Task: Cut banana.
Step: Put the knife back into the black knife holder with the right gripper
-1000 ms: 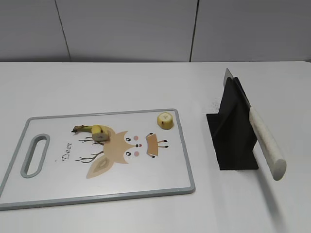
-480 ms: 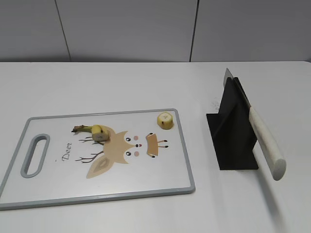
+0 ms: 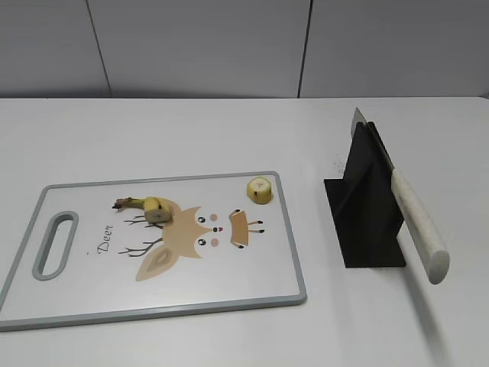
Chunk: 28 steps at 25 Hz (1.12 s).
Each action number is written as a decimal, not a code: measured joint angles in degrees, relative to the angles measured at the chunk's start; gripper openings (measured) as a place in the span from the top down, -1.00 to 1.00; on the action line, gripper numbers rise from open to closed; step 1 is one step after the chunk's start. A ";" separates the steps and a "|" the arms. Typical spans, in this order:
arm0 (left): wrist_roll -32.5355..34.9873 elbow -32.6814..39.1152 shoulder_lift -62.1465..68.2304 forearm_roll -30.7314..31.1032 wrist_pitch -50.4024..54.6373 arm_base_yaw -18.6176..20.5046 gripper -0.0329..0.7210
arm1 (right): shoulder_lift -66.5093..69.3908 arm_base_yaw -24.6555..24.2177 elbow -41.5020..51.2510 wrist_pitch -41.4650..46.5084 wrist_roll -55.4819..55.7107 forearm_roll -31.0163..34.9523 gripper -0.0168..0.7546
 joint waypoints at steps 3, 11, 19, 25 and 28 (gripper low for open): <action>0.00 0.00 0.00 0.00 0.00 0.00 -0.51 | 0.00 -4.58 0.06 0.00 0.05 0.11 -0.56; 0.00 0.00 0.00 0.00 0.00 0.00 -0.51 | 0.00 -18.23 0.06 0.00 0.10 0.18 -0.56; 0.00 0.00 0.00 0.00 0.00 0.00 -0.51 | 0.00 -19.55 0.06 0.00 0.15 0.26 -0.56; 0.00 0.00 0.00 0.00 0.00 0.00 -0.51 | 0.00 -19.55 0.06 0.00 0.15 0.26 -0.56; 0.00 0.00 0.00 0.00 0.00 0.00 -0.51 | 0.00 -19.55 0.06 0.00 0.15 0.26 -0.56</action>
